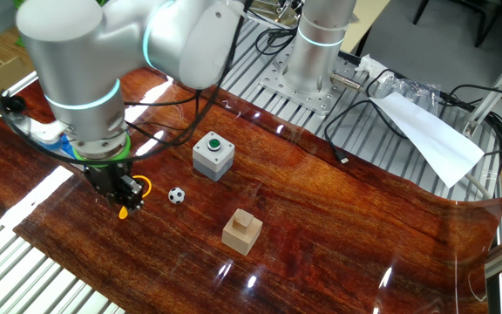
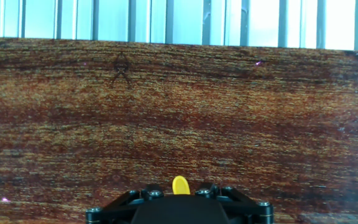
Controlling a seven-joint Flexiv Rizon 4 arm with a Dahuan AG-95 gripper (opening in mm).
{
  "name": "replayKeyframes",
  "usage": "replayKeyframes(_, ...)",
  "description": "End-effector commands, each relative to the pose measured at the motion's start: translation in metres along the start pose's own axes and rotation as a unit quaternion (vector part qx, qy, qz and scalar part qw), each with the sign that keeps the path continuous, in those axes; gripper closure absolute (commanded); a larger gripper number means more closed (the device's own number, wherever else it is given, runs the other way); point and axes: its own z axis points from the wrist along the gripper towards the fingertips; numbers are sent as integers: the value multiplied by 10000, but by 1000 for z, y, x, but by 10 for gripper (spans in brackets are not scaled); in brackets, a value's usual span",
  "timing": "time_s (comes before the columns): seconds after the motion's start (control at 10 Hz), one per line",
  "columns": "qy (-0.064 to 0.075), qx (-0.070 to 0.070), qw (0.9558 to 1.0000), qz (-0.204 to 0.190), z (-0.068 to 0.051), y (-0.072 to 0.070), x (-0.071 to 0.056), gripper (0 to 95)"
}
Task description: Remove the bubble ring from the ball
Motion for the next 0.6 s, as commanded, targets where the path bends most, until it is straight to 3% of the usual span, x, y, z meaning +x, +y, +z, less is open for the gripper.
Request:
replayKeyframes(0.1, 43, 7, 10000, 19, 0, 0, 1, 570)
replayKeyframes(0.6, 36, 17, 10000, 79, -1, 0, 1, 570)
